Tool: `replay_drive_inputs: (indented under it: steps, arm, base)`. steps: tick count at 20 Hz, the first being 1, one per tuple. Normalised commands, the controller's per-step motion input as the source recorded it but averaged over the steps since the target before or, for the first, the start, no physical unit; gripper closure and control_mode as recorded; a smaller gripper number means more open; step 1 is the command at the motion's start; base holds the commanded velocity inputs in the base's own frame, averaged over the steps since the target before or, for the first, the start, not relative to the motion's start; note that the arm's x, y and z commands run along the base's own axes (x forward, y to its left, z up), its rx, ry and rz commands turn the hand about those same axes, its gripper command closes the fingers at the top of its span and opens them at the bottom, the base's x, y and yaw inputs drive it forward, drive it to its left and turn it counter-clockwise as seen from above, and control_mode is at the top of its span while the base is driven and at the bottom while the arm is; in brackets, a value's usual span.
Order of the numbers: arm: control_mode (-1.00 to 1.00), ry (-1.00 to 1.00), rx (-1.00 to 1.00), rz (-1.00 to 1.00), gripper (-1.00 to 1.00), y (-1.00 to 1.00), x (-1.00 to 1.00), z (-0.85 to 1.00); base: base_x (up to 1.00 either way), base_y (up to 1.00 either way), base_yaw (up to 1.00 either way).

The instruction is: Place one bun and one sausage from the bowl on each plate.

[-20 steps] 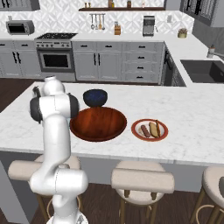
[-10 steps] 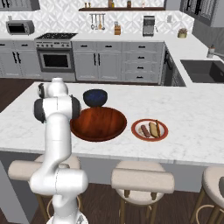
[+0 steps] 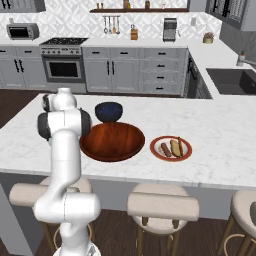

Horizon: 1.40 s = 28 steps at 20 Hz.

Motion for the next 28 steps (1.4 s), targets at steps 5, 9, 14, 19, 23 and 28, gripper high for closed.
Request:
replay_drive_inputs:
  steps: [5, 9, 14, 19, 23, 28]
  arm:
    - [-1.0, -0.1, 0.06, 0.0, 1.0, -0.09, -0.39, -0.04]
    - [-1.0, -0.07, 0.0, -0.02, 1.0, -0.2, -0.04, -0.11]
    - [-1.0, 0.0, 0.0, -0.02, -1.0, -0.04, 0.04, 0.0]
    - [-1.0, 0.0, 0.0, 0.0, -1.0, 0.0, 0.14, 0.0]
    - [-1.0, 0.0, 0.0, 0.0, -1.0, 0.0, 0.03, 0.04]
    - [-1.0, 0.0, 0.0, 0.0, -1.0, 0.0, -0.12, 0.52]
  base:
    - [0.0, 0.0, 0.0]
    - [0.0, 0.0, 0.0]
    - [0.0, 0.0, 0.0]
    - [0.0, 0.0, 0.0]
    - [0.0, 0.0, 0.0]
    - [0.0, 0.0, 0.0]
